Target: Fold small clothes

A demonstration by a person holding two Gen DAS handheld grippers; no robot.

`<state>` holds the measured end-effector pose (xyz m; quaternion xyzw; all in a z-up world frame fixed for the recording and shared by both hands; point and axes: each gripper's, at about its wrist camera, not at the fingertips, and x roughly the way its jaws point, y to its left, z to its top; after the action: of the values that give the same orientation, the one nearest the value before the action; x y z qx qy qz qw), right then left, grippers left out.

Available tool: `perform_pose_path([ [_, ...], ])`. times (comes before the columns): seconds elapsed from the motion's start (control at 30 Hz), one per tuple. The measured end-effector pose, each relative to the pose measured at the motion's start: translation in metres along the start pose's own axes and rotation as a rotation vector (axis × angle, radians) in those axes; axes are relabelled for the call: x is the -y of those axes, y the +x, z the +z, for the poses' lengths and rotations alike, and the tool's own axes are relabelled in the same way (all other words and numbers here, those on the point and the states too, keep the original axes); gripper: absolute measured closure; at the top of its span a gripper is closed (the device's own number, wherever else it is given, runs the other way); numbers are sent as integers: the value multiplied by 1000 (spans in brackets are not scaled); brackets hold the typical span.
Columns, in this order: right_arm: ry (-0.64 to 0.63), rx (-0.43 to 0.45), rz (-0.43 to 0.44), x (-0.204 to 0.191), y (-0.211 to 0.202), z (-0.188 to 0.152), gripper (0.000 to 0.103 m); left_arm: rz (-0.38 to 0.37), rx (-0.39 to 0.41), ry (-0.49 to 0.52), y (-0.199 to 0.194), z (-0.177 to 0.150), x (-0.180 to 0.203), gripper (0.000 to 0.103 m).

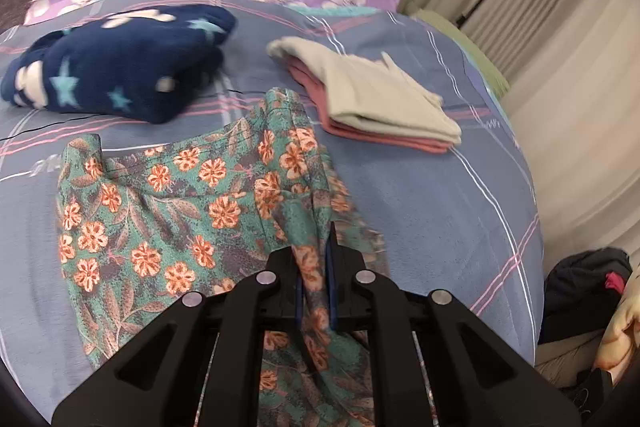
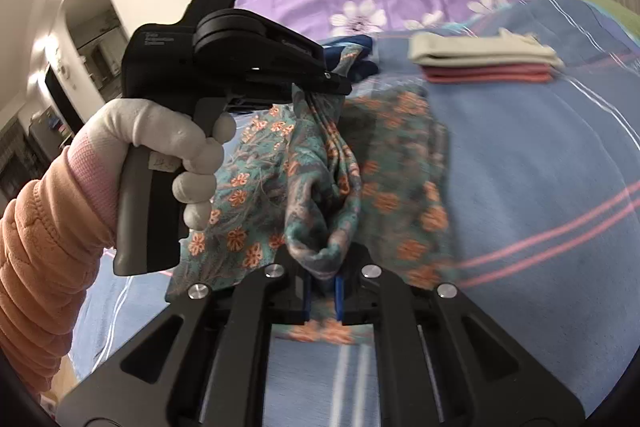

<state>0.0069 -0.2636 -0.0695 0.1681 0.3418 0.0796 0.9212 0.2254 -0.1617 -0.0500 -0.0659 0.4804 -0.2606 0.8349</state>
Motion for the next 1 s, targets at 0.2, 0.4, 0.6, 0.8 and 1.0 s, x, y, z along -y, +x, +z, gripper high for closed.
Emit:
perform_pose_path([
  [0.2,92,-12,-21,34,-1,-7,95,28,-49,62,33,0,27,95],
  [0.4,123,-39,-19,42,1,-18,95,71,-80,106,54,-5,35,95],
  [0.6,158,-57,9,51,4,-22,95,52,-74,106,48,-4,36,80],
  [0.8,199,-71,58,59,3,-22,95,28,14,180,0,-13,44,63],
  [1.0,233,-79,91,62,-1,-18,95,34,81,232,-66,-62,21,57],
])
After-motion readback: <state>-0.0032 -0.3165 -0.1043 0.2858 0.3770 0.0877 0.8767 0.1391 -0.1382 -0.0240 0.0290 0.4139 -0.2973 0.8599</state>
